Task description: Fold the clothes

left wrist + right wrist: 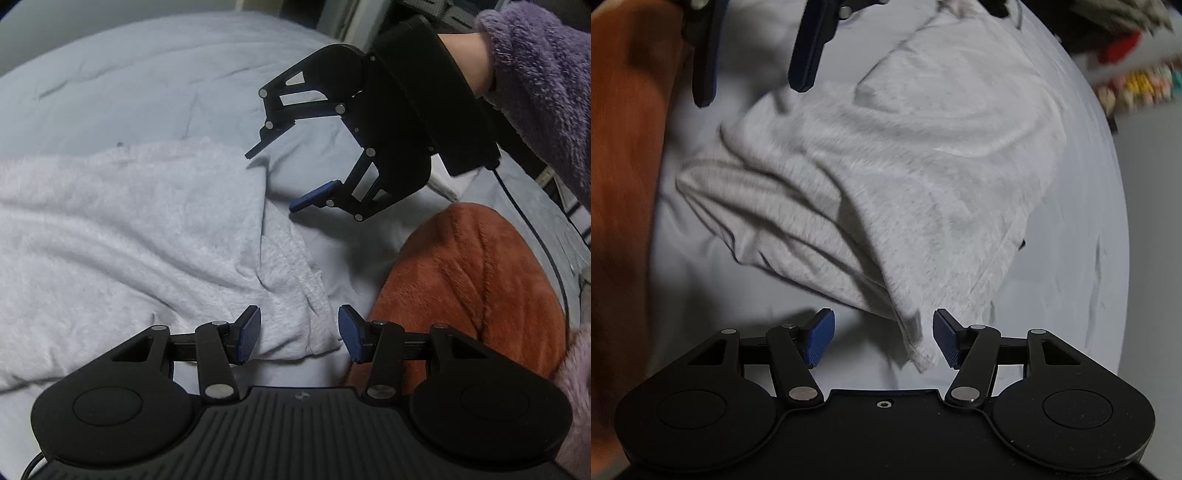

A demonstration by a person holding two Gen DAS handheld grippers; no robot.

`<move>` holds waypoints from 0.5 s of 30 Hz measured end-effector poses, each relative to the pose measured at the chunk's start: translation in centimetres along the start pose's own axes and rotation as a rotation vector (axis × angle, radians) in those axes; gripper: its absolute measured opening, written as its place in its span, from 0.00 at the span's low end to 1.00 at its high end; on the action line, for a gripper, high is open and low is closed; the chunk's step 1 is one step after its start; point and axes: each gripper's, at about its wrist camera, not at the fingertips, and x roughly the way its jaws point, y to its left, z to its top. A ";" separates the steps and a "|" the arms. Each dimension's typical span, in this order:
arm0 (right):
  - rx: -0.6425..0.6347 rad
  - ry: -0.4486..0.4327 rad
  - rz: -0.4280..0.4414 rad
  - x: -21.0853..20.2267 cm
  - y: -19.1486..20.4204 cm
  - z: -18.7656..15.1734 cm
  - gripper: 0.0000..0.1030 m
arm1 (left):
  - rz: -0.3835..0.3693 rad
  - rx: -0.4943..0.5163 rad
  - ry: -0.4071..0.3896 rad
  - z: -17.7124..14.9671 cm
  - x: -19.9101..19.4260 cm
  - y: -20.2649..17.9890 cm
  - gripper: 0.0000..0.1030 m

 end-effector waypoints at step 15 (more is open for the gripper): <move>-0.030 -0.094 -0.018 1.4 1.0 -0.7 0.55 | 0.115 -0.184 0.148 2.9 7.1 -1.5 0.48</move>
